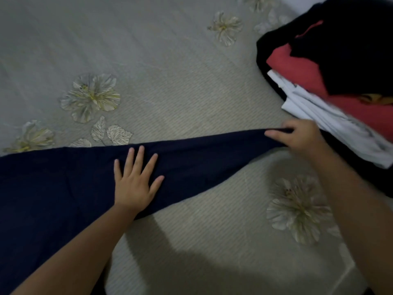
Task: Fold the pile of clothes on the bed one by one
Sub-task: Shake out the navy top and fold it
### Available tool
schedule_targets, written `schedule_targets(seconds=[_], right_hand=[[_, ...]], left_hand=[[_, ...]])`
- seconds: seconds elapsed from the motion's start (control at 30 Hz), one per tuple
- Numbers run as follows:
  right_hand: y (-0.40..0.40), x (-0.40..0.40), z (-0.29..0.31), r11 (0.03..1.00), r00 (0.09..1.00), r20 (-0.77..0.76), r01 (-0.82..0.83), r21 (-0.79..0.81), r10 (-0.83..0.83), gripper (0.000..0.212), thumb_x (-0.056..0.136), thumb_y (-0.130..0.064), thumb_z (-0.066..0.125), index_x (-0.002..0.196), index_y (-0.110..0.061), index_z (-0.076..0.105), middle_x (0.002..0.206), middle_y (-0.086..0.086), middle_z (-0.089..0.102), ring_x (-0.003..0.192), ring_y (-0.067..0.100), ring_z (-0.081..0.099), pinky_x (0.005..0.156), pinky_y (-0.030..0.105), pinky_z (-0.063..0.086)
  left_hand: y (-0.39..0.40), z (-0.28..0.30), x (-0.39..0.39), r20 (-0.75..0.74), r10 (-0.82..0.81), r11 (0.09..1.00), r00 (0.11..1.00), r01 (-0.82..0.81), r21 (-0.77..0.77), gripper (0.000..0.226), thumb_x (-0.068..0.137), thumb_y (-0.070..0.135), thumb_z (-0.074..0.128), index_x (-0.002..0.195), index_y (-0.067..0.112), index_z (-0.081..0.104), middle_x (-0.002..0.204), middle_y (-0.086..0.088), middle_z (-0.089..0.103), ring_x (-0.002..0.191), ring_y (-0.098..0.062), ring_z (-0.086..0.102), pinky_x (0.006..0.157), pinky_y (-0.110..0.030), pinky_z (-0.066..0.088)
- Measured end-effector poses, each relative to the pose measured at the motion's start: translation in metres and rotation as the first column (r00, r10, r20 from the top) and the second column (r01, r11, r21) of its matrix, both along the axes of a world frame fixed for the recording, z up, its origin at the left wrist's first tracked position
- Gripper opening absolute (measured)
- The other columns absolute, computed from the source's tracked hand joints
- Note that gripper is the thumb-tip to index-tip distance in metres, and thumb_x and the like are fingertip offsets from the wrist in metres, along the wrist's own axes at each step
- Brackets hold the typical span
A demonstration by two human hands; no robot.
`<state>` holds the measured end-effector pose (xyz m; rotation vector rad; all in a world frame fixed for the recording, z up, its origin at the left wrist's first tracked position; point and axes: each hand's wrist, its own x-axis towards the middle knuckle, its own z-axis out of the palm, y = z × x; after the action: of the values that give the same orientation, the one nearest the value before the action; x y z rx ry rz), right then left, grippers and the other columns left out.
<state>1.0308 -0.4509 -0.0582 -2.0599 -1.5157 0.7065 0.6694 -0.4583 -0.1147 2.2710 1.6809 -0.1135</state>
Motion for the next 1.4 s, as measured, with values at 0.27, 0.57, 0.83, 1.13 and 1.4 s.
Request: schedule_targets(seconds=[0.27, 0.57, 0.83, 1.13, 1.4], right_hand=[[0.000, 0.020, 0.004, 0.925, 0.959, 0.278, 0.058, -0.376, 0.053, 0.030, 0.081, -0.034, 0.066, 0.071, -0.010, 0.052, 0.078, 0.006, 0.053, 0.084, 0.026, 0.055, 0.065, 0.031, 0.039], [-0.064, -0.029, -0.047, 0.904, 0.873, 0.300, 0.423, -0.068, -0.385, 0.076, 0.083, -0.051, 0.053, 0.144, -0.018, 0.021, 0.137, 0.020, 0.038, 0.125, 0.035, 0.037, 0.102, 0.049, 0.034], [-0.055, -0.067, -0.025, 0.905, 0.909, -0.132, 0.411, 0.112, -0.397, 0.063, 0.085, -0.025, 0.063, 0.139, -0.009, 0.034, 0.139, 0.009, 0.044, 0.127, 0.022, 0.042, 0.105, 0.030, 0.032], [-0.061, -0.296, 0.030, 0.970, 0.983, -0.182, 0.015, 0.244, 0.030, 0.063, 0.079, -0.023, 0.070, 0.135, -0.012, 0.042, 0.109, 0.006, 0.046, 0.098, 0.009, 0.040, 0.082, 0.006, 0.025], [-0.109, -0.527, 0.036, 0.902, 0.928, -0.049, -0.347, 0.255, 0.370, 0.057, 0.083, -0.026, 0.065, 0.134, -0.011, 0.044, 0.104, 0.008, 0.039, 0.093, 0.012, 0.037, 0.092, 0.029, 0.025]], left_hand=[[-0.014, 0.018, 0.047, -0.039, -0.314, 0.949, 0.949, 0.314, 0.004, 0.080, 0.092, 0.055, -0.005, 0.128, 0.009, 0.050, 0.135, -0.020, 0.045, 0.126, -0.039, 0.034, 0.097, -0.056, 0.025], [-0.021, -0.011, 0.050, -0.035, -0.208, 0.978, 0.978, 0.208, 0.007, 0.085, 0.064, 0.072, -0.031, 0.134, 0.034, -0.002, 0.143, 0.006, -0.012, 0.133, -0.014, -0.018, 0.108, -0.036, -0.016], [-0.031, 0.014, 0.027, 0.109, -0.166, 0.976, 0.980, 0.147, 0.164, 0.071, 0.096, 0.051, 0.009, 0.124, 0.003, 0.053, 0.129, -0.024, 0.051, 0.123, -0.038, 0.032, 0.095, -0.058, 0.024], [-0.124, 0.038, -0.168, 0.087, 0.291, 0.934, 0.953, -0.303, 0.188, 0.075, 0.095, 0.051, 0.008, 0.124, -0.002, 0.052, 0.130, -0.027, 0.049, 0.123, -0.039, 0.027, 0.094, -0.060, 0.024], [-0.242, 0.042, -0.364, 0.026, 0.759, 0.646, 0.650, -0.758, 0.089, 0.091, 0.072, 0.071, 0.006, 0.145, 0.018, 0.016, 0.153, -0.018, 0.006, 0.142, -0.030, -0.003, 0.112, -0.050, 0.000]])
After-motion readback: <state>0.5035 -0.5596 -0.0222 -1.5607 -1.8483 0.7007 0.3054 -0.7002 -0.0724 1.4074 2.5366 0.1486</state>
